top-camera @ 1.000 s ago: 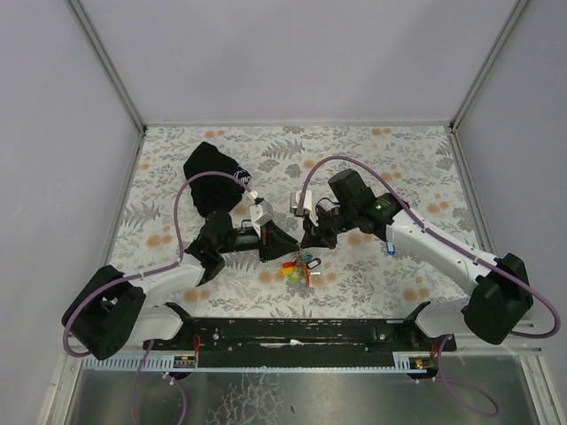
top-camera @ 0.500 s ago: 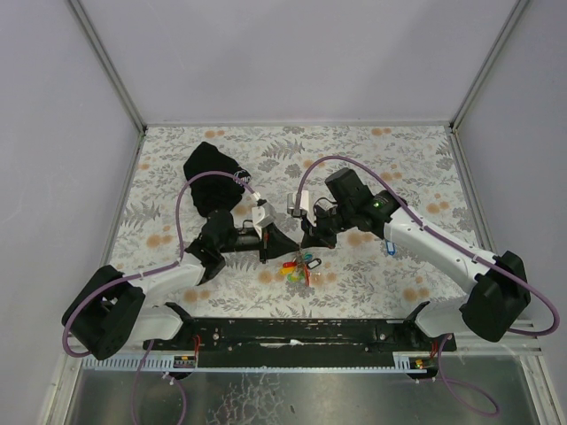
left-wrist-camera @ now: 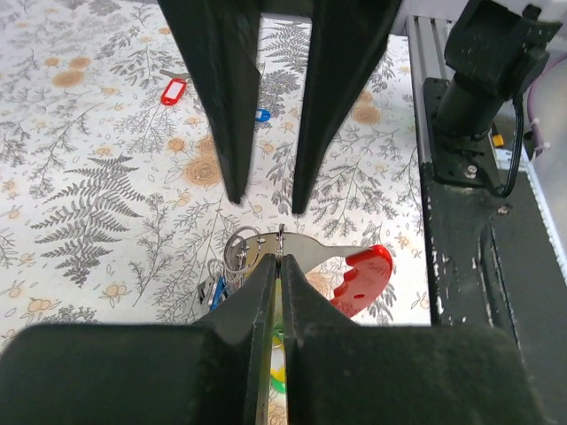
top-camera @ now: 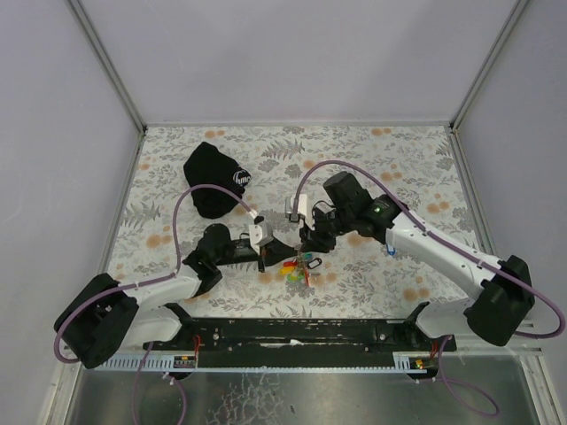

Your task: Put the keys on the keyring

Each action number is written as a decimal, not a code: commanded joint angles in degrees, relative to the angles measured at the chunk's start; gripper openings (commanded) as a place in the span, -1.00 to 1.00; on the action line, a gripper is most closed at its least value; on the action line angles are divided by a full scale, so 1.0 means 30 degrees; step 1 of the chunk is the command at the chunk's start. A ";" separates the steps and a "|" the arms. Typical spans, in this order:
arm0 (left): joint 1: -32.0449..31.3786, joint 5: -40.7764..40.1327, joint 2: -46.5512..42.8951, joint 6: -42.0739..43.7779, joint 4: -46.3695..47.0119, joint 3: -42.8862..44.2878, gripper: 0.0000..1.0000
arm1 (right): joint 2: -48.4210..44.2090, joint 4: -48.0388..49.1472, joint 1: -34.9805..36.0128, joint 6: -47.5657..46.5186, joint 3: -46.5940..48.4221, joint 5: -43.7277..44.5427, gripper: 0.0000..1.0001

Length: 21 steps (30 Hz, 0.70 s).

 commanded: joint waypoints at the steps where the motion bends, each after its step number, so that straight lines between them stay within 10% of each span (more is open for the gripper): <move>1: -0.0234 -0.1374 -0.0601 0.2279 0.2848 -0.1345 -1.00 | -0.2612 0.2085 0.0222 0.0637 -0.0686 0.1013 -0.23; 21: -0.0871 -0.3246 0.1646 0.2488 1.2619 -0.3968 -1.00 | -0.7160 1.3867 0.0222 0.4280 -0.9917 0.2317 -0.07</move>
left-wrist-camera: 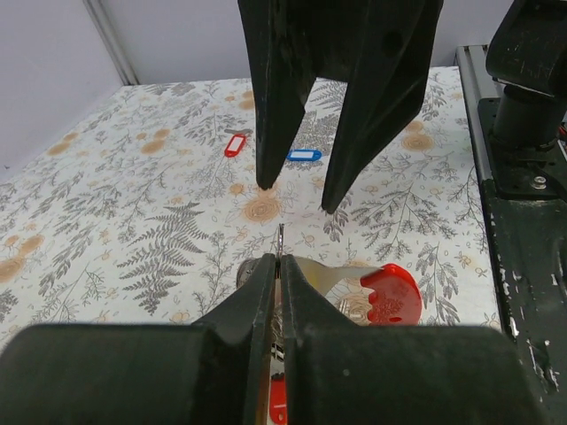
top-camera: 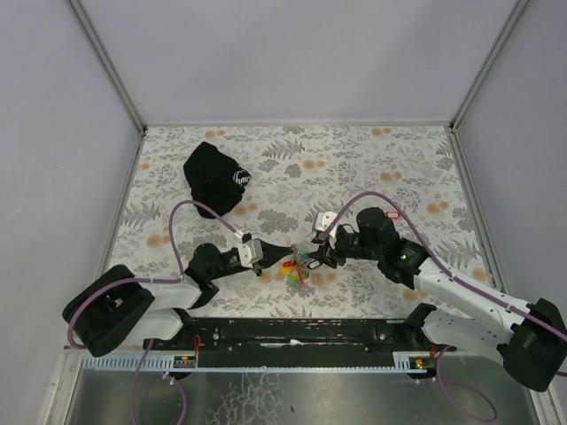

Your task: Put the keys on the keyring

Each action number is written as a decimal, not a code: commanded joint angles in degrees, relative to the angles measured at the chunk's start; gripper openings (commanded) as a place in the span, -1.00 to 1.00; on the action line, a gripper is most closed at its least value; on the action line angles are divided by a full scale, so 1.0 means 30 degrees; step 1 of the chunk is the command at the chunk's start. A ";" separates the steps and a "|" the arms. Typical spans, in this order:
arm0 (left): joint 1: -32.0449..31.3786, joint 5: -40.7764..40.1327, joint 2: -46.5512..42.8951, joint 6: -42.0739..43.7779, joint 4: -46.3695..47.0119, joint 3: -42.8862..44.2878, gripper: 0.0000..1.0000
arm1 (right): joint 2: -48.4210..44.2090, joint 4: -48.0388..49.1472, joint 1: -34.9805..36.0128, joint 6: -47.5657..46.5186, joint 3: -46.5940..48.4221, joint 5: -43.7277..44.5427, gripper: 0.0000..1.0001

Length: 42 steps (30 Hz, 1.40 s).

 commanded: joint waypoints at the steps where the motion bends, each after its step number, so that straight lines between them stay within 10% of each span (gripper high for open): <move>1: -0.0155 -0.0587 0.0592 0.0501 0.3800 -0.0183 -1.00 | 0.0120 0.3763 0.0118 0.0945 -0.0480 -0.0667 -0.08; 16: -0.0146 0.0046 0.0204 0.2484 0.2695 -0.0260 -1.00 | -0.0217 0.5761 0.0154 0.0392 -0.1919 -0.0644 -0.05; 29: -0.0150 -0.1188 0.0420 0.1134 0.4088 -0.1069 -1.00 | -0.0702 -0.1747 -0.0114 0.7788 -0.0080 1.6012 0.22; 42: -0.0137 -0.3021 0.0194 0.0746 0.4020 -0.1417 -1.00 | 0.1718 -0.3770 -0.8775 1.2895 -0.0127 1.2263 0.21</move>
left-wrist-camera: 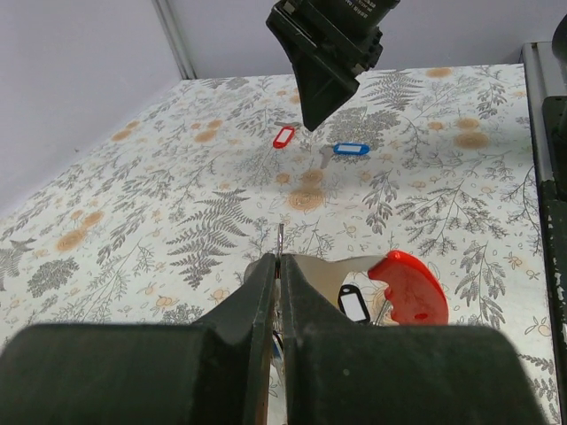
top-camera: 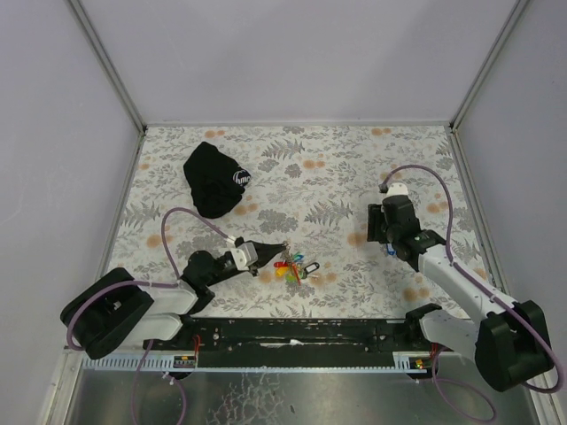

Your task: Put the keys on the keyring

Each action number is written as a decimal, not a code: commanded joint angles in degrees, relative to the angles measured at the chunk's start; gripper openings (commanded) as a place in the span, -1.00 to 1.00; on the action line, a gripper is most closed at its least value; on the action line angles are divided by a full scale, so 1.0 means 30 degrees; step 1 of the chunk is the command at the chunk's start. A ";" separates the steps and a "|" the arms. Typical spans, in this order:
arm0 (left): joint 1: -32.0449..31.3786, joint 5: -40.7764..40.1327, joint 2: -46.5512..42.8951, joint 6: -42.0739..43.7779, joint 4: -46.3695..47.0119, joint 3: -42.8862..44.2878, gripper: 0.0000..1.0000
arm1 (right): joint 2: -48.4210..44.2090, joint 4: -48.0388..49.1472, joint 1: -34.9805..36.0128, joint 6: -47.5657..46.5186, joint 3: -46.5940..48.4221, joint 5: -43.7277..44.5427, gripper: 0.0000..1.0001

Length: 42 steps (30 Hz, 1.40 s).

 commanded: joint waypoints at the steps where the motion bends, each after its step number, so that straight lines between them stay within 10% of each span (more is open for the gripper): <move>1: -0.0100 -0.0528 0.0549 -0.0136 0.2194 0.0091 -1.00 | 0.0658 -0.0190 -0.2227 0.2506 0.0339 -0.1070 0.20; 17: -0.0099 -0.0162 0.0642 -0.0078 0.0605 0.0712 -1.00 | 0.2941 0.2549 -0.8339 0.6195 -0.1650 -0.5797 -0.05; 42: -0.0120 0.0453 0.0717 -0.0139 -0.0333 0.1167 -1.00 | 0.4695 0.4124 -0.9603 0.6445 -0.2370 -0.6807 -0.44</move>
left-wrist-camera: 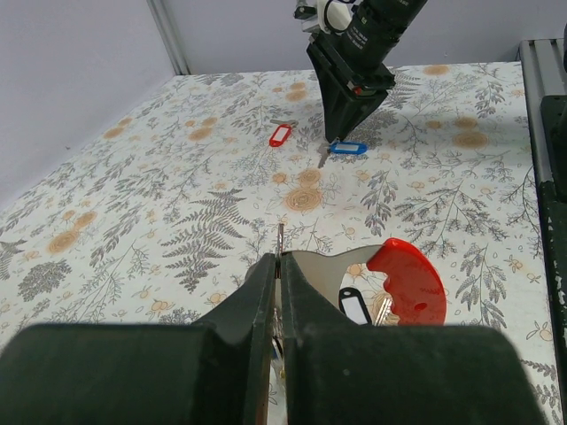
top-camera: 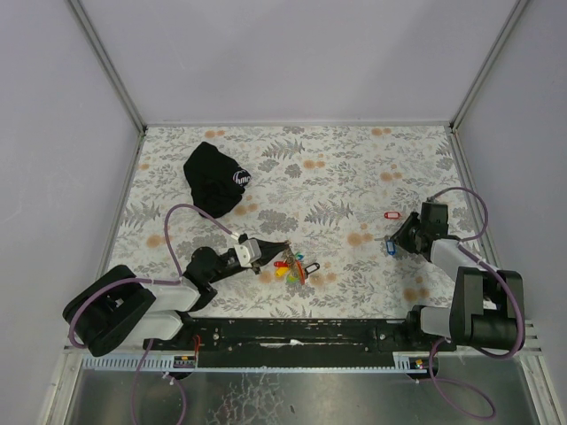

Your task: Put the keys on the keyring

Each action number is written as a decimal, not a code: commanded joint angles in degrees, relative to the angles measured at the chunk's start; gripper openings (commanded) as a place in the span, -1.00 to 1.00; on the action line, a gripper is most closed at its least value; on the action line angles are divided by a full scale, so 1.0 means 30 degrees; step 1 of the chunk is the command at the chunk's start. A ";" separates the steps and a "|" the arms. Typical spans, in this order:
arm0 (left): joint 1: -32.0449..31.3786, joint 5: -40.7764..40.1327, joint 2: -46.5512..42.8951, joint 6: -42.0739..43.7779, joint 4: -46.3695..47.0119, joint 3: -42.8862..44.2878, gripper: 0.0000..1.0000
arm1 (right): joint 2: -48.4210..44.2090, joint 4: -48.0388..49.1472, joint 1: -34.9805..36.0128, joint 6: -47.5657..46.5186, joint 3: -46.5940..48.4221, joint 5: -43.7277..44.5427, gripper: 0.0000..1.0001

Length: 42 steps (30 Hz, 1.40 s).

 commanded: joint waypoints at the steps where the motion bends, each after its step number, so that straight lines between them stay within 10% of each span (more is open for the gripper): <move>1: -0.0105 0.0388 0.0081 -0.0008 0.0179 0.0479 -1.00 | 0.0302 0.0861 -0.0110 0.0062 -0.0077 -0.0339 -0.44; 14: -0.0157 0.0403 -0.0183 -0.0108 -0.0257 0.0592 -1.00 | 0.0664 0.2045 -0.0082 -0.1681 0.0651 -0.4313 -0.99; 42: -0.0135 -0.0182 -0.0689 -0.0491 -0.0082 0.0422 -1.00 | -0.4343 1.4155 0.9844 -0.7800 -0.3132 -0.7219 -1.00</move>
